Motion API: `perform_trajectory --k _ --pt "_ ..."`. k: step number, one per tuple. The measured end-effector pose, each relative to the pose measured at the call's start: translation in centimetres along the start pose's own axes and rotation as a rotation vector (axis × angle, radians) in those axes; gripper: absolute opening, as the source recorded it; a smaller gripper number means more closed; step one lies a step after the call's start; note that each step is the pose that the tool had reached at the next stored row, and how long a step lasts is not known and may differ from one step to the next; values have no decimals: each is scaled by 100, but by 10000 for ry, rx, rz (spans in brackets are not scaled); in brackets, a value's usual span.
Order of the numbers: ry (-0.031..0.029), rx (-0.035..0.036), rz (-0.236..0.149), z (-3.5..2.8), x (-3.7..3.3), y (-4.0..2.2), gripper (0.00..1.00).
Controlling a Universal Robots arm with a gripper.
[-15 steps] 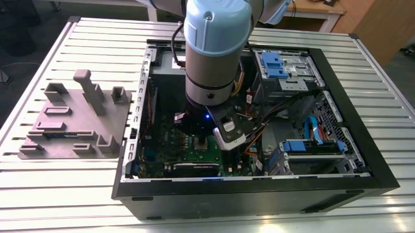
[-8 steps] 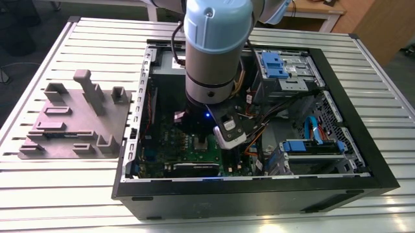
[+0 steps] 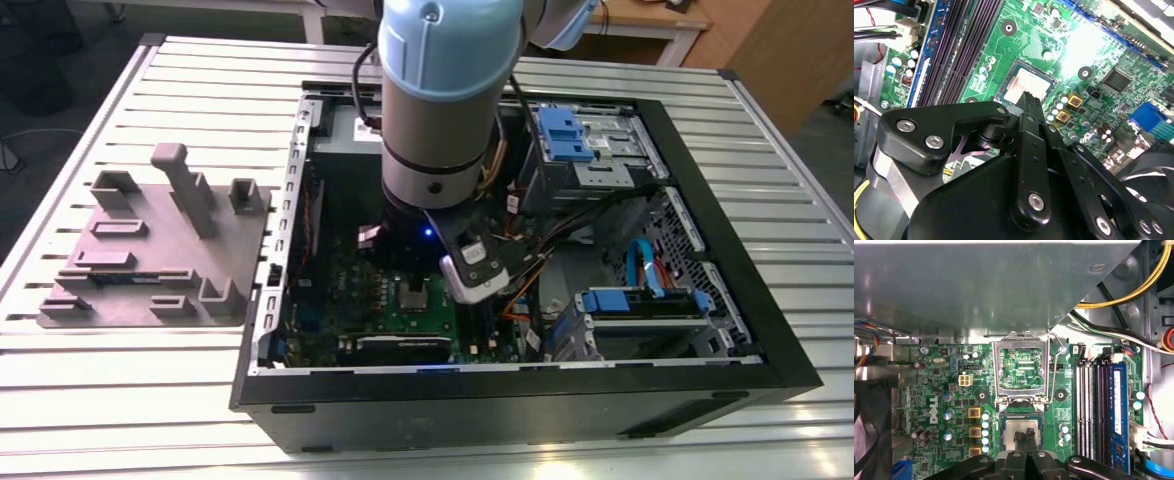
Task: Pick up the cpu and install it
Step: 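Close the cpu cover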
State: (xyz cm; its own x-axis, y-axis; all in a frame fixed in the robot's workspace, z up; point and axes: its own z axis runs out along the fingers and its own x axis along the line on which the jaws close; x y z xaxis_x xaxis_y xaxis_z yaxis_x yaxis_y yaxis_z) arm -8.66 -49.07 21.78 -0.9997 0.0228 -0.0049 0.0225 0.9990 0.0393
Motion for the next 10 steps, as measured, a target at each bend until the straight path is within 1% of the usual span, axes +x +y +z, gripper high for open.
perform_trajectory --k 10 --pt "0 -1 0 -140 -1 6 10"
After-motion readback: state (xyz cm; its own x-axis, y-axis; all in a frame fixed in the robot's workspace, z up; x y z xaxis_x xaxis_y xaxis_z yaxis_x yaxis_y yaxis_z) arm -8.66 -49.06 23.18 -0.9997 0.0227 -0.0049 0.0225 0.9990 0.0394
